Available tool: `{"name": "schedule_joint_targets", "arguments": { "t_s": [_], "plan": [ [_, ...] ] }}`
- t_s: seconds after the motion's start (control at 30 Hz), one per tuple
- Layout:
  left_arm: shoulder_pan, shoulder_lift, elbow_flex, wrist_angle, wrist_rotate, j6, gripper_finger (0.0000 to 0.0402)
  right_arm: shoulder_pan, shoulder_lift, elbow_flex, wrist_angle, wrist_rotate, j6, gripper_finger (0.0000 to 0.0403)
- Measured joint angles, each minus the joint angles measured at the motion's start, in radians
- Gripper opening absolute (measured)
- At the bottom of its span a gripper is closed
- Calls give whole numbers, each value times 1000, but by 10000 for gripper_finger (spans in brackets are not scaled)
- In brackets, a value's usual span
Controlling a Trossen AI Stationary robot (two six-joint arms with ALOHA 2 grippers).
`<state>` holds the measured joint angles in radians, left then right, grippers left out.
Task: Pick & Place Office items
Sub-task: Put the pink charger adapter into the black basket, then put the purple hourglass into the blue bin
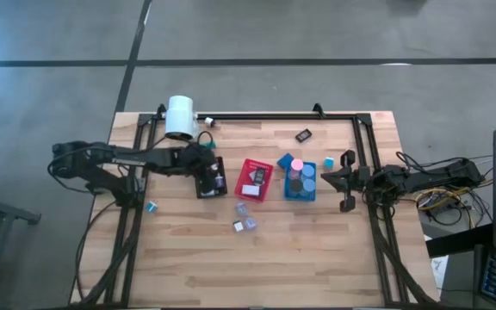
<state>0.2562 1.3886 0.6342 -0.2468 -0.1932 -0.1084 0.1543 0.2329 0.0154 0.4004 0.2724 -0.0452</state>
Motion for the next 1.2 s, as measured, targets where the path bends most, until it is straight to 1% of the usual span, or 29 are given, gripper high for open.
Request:
{"name": "schedule_joint_targets", "arguments": {
  "t_s": [0.23, 0.5, 0.57, 0.77, 0.83, 0.9, 1.0, 1.1, 1.2],
  "plan": [
    [2, 67, 0, 10, -5, -2, 130, 0, 0, -1, -1, 0, 2, 8],
    [3, 93, 1, 11, -7, -1, 130, 0, 3, -1, -2, -1, 6, 8],
    [3, 93, 1, 7, -7, 0, 148, 0, 3, -1, -2, -1, 12, 8],
    [2, 55, 4, -3, -6, 24, 248, 0, 4, -1, -2, -1, 15, 8],
    [2, 24, 13, -37, -6, 32, 270, 0, 5, -1, -2, -1, 15, 8],
    [2, -23, 34, -85, 2, 46, 284, 0, 5, -1, -2, -1, 16, 8],
    [2, -127, 62, -134, 72, 64, 290, 0, 5, -1, -2, -1, 15, 8],
    [2, -269, 81, -129, 166, 98, 279, 0, 5, -1, -2, -1, 12, 8],
    [4, -423, 89, -125, 212, 159, 246, 0, 5, -1, -2, -3, -3, 8]
  ]
}}
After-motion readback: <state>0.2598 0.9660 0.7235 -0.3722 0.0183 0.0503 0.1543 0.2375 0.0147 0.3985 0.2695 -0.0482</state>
